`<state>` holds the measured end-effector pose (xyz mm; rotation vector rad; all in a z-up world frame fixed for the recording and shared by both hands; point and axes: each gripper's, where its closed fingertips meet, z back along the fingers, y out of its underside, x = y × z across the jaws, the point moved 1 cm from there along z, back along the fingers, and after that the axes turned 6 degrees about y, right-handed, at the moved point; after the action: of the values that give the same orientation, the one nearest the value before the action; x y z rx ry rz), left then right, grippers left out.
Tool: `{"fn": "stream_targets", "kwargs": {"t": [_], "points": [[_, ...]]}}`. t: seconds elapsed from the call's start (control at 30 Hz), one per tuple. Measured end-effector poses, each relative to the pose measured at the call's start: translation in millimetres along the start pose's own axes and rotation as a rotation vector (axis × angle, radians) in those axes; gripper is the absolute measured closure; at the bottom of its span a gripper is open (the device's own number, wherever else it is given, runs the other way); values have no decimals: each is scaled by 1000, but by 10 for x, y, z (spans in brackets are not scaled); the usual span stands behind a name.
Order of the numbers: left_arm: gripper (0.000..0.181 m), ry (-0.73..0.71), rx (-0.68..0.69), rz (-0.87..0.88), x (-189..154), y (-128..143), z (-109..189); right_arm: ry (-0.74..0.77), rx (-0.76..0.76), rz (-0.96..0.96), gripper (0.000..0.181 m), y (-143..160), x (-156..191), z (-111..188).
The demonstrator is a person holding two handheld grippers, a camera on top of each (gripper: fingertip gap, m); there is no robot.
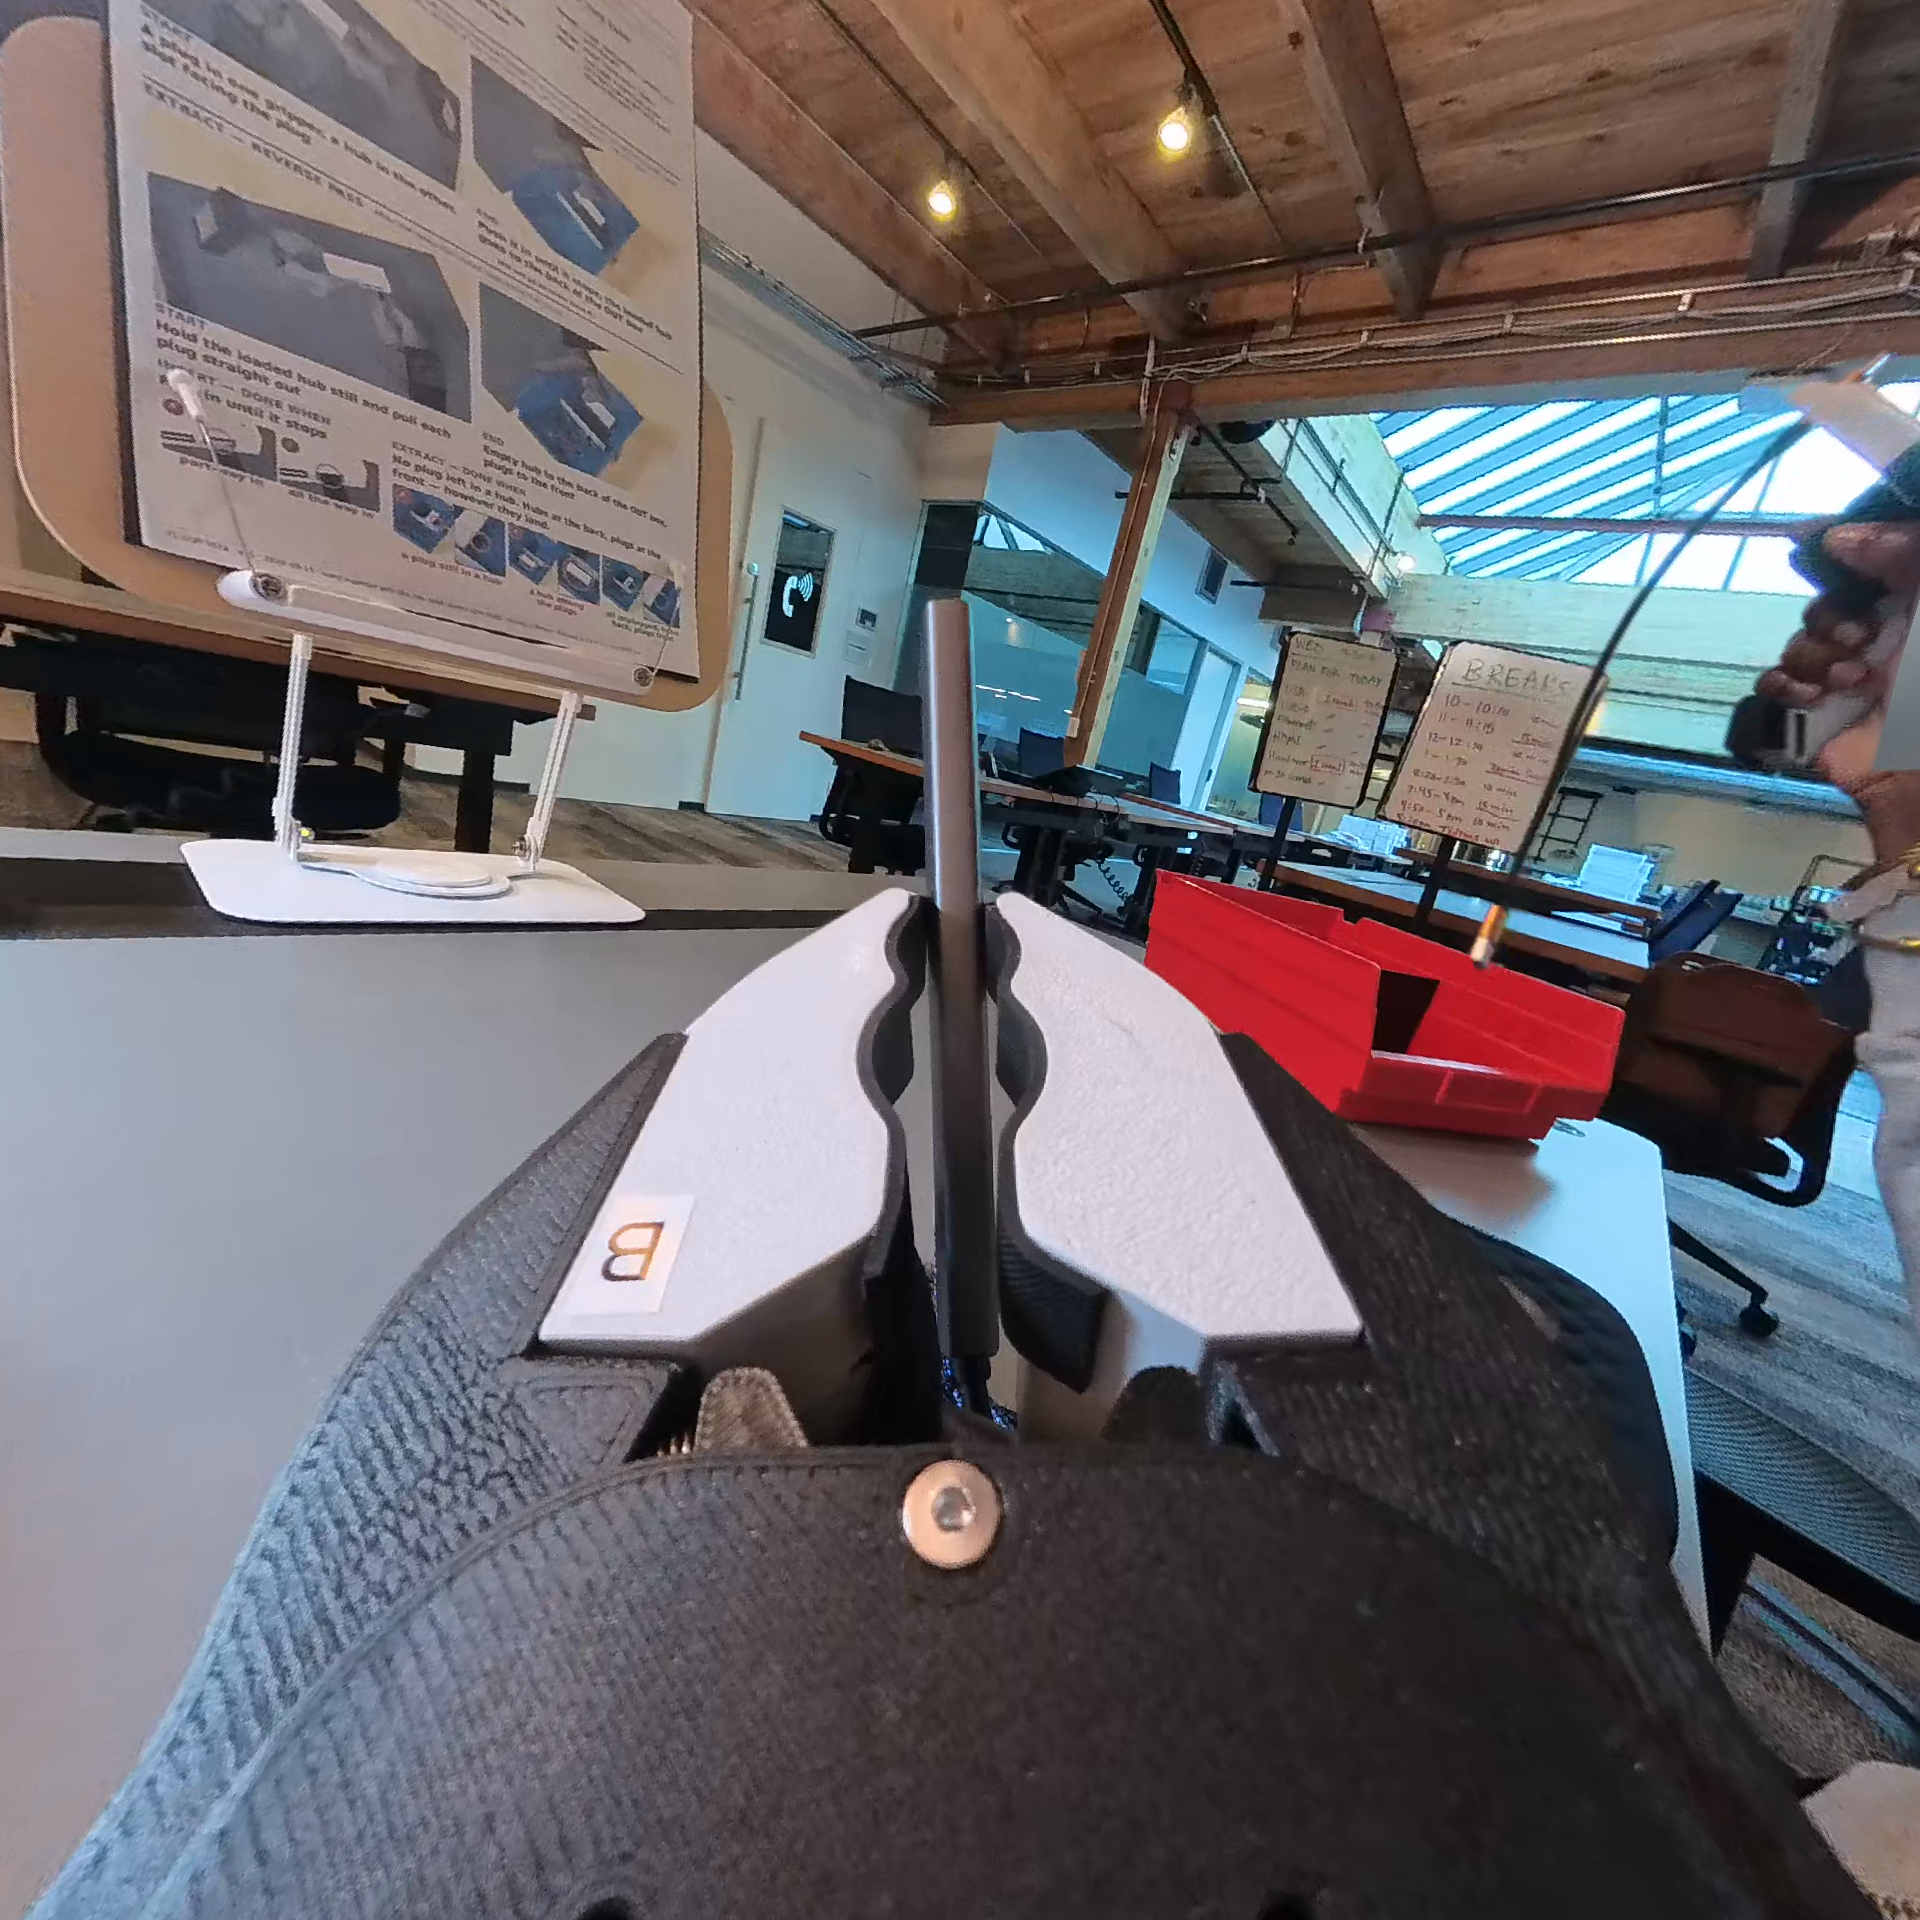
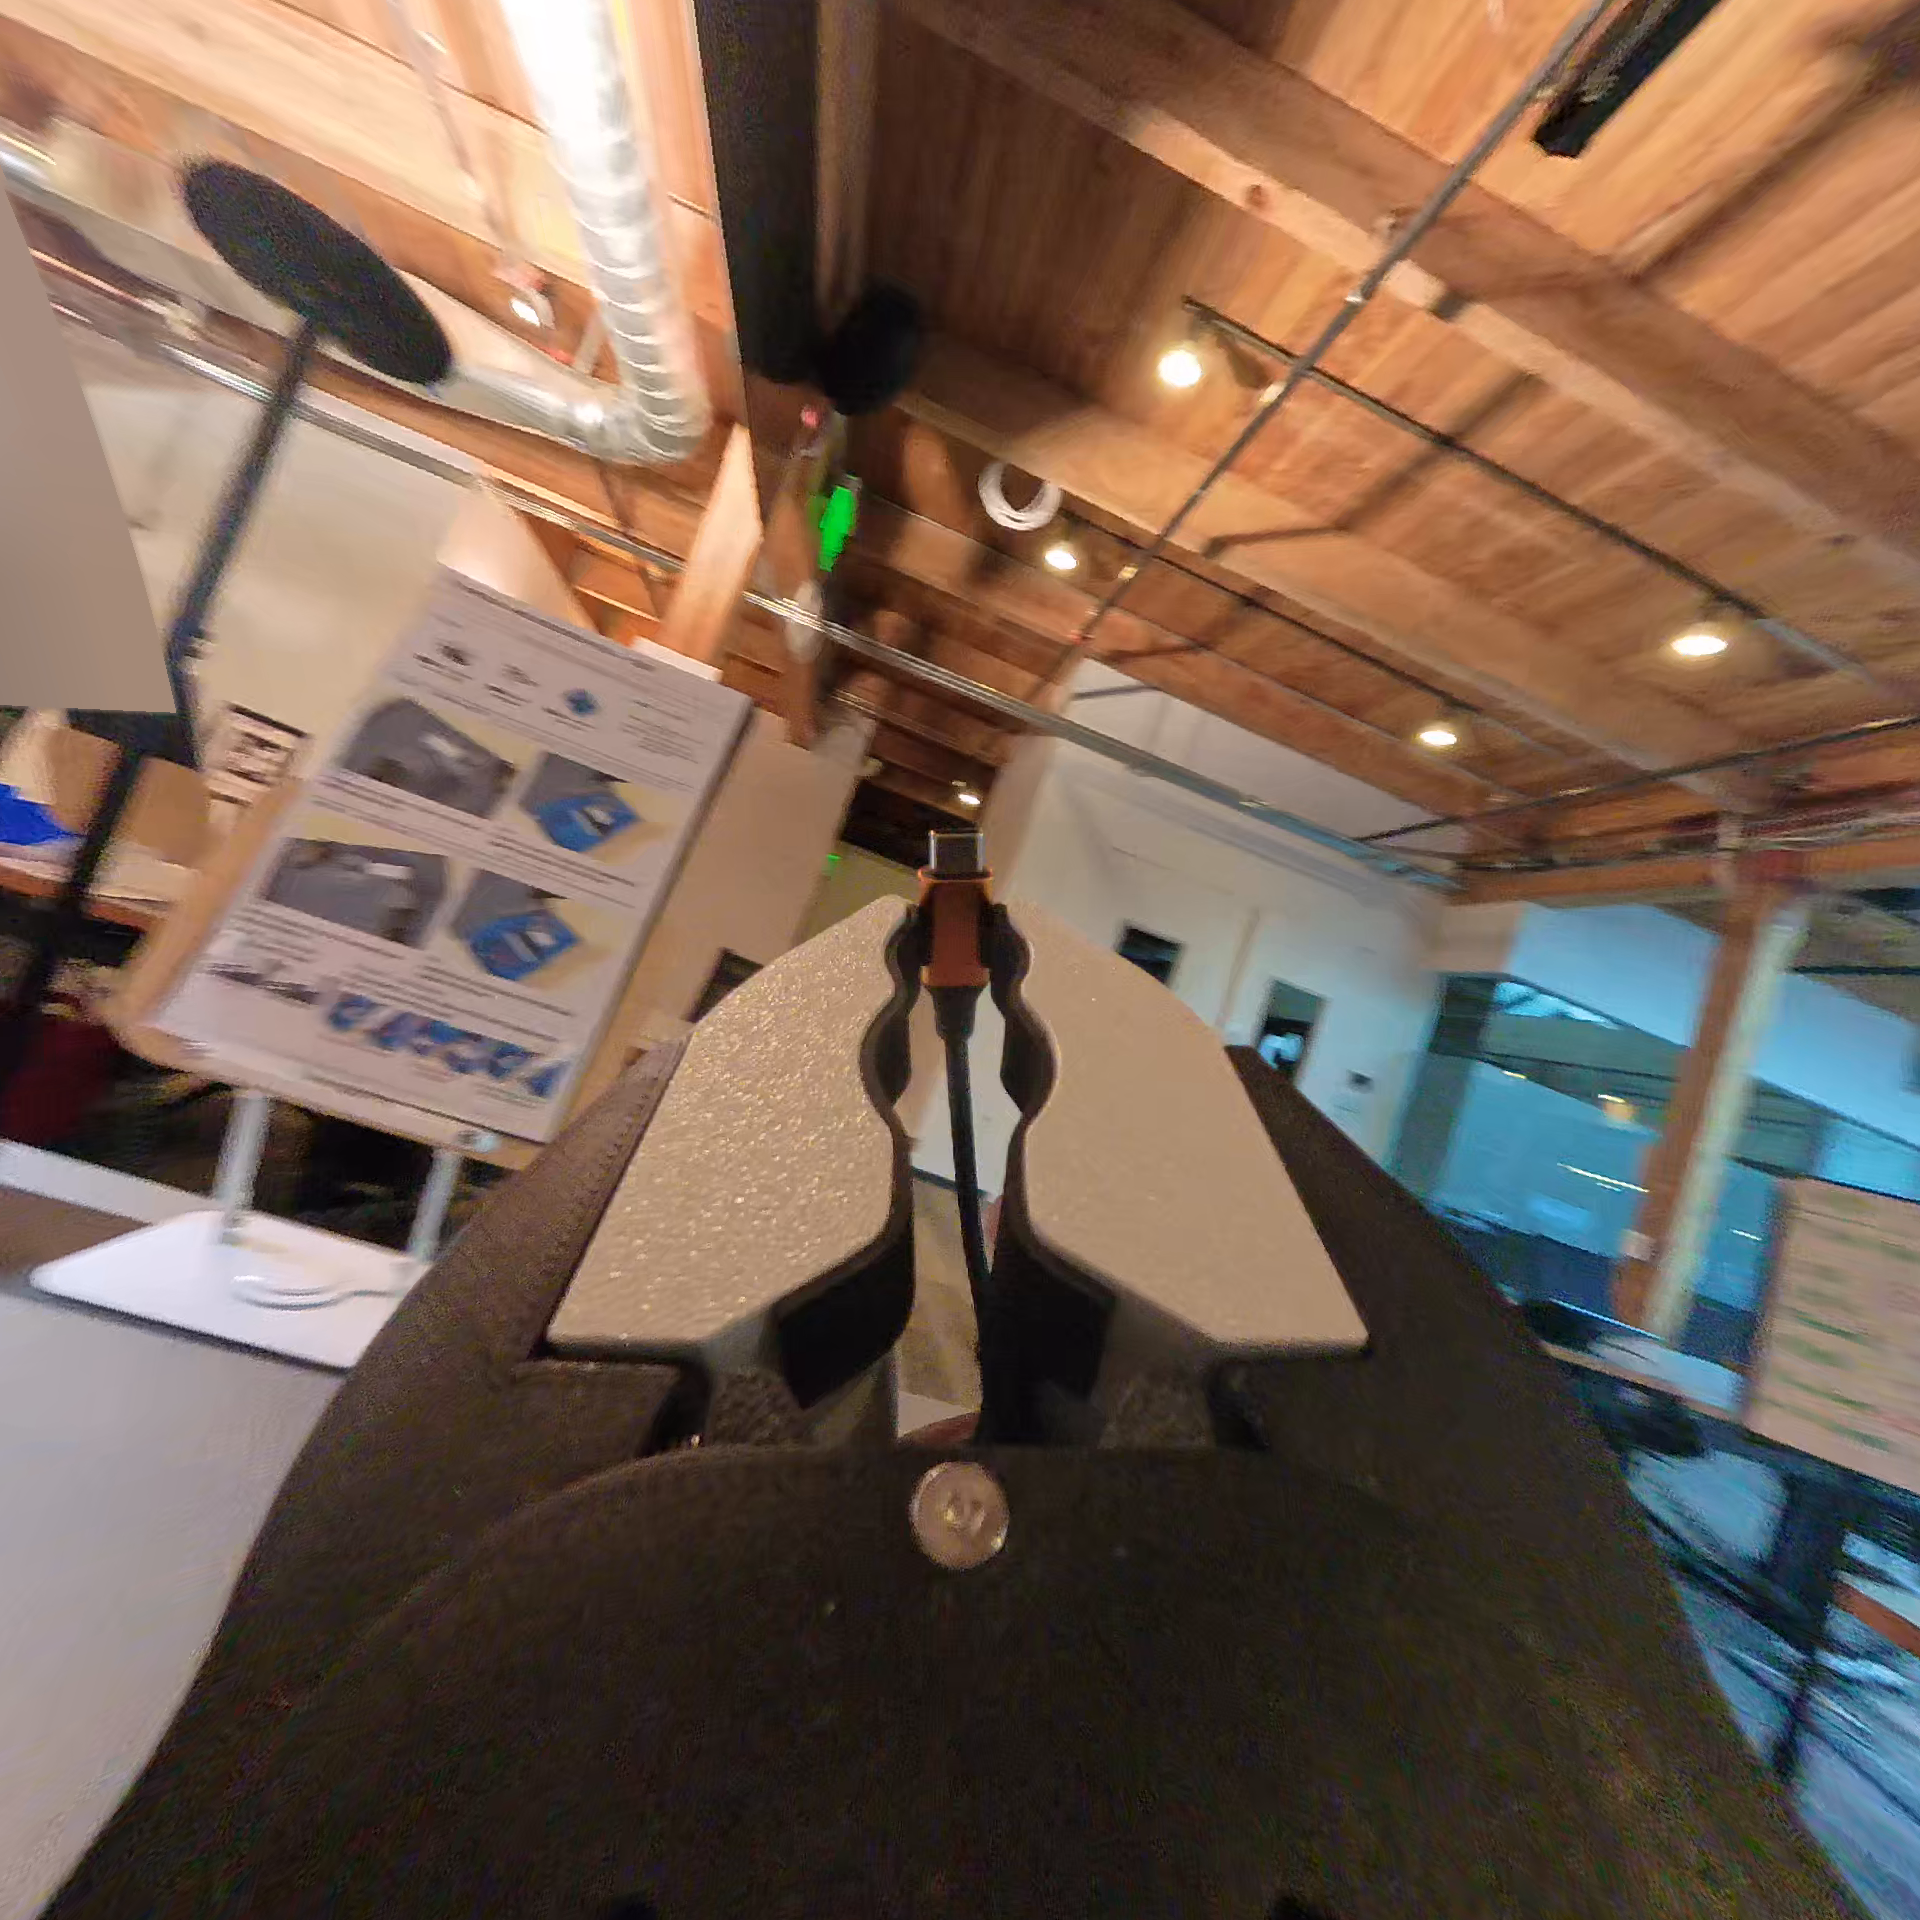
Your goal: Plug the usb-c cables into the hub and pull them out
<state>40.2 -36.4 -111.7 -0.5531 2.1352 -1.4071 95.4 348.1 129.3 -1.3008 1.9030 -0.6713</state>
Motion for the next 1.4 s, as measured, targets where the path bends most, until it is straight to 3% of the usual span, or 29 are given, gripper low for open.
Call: {"fn": "stream_targets", "kwargs": {"t": [0.17, 0.23, 0.33, 0.43, 0.6, 0.7, 0.8, 0.97, 1.1, 1.17, 1.23, 1.4], "points": [[171, 4, 2, -14, -16, 2, -2, 185, 84, 158, 169, 303, -523, -46], [171, 5, 4, -5, -9, 6, -4, 236, 147, 214, 169, 546, -656, -49], [171, 3, -4, 6, 3, -3, 5, 232, 264, 131, 169, 1048, -709, 16], [171, 6, -2, 9, 3, 0, 4, 173, 432, 99, 169, 1661, -655, 163], [171, 6, -2, 11, 5, 1, 4, -133, 957, 92, 169, 2720, -269, 617], [171, 6, -2, 10, 4, 1, 5, -214, 1192, -41, 167, 3100, -95, 863], [171, 5, -3, 13, 8, 2, 4, -198, 1251, -88, 157, 3275, -52, 934], [171, 4, -7, 23, 17, -1, 7, -154, 1128, -94, 125, 3095, -13, 806], [171, 3, -8, 23, 17, -2, 8, -222, 777, -191, 124, 2378, 344, 486], [171, 2, -9, 24, 19, -3, 9, -351, 612, -264, 131, 1942, 759, 390], [171, 1, -15, 28, 23, -9, 14, -580, 480, -311, 136, 1552, 1381, 443], [171, 0, -25, 42, 37, -18, 23, -1127, 301, -262, 144, 1017, 3108, 1045]]}}
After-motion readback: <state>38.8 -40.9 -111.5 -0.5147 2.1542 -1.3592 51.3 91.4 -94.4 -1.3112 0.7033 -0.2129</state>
